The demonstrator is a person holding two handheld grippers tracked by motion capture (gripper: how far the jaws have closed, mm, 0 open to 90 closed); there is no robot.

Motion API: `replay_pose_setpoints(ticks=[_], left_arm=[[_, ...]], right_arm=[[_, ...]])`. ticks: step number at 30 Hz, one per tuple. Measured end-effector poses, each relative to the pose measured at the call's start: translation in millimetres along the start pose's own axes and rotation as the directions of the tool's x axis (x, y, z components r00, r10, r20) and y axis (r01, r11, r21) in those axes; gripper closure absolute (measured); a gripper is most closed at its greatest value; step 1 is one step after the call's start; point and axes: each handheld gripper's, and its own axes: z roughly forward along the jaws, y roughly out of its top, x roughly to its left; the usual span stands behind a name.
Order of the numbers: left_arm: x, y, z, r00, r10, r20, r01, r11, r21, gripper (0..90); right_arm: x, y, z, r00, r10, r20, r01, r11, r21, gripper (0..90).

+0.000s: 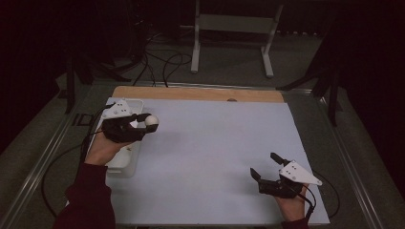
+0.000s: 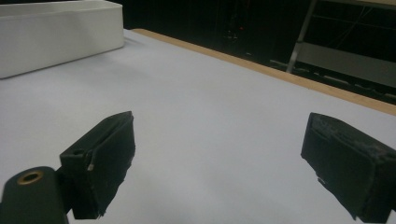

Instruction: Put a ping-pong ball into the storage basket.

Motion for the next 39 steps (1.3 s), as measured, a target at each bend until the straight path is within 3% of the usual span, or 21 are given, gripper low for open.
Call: replay_pose_setpoints(ticks=[39], left_arm=[[3.8,-19.0,-22.2,0.9994,-0.019,-0.027,0.019,0.9998,-0.004,51.5]], right_arm=[[0.5,-0.3,-0.2,1.0,0.0,0.001,0.0,1.0,-0.001,9.5]])
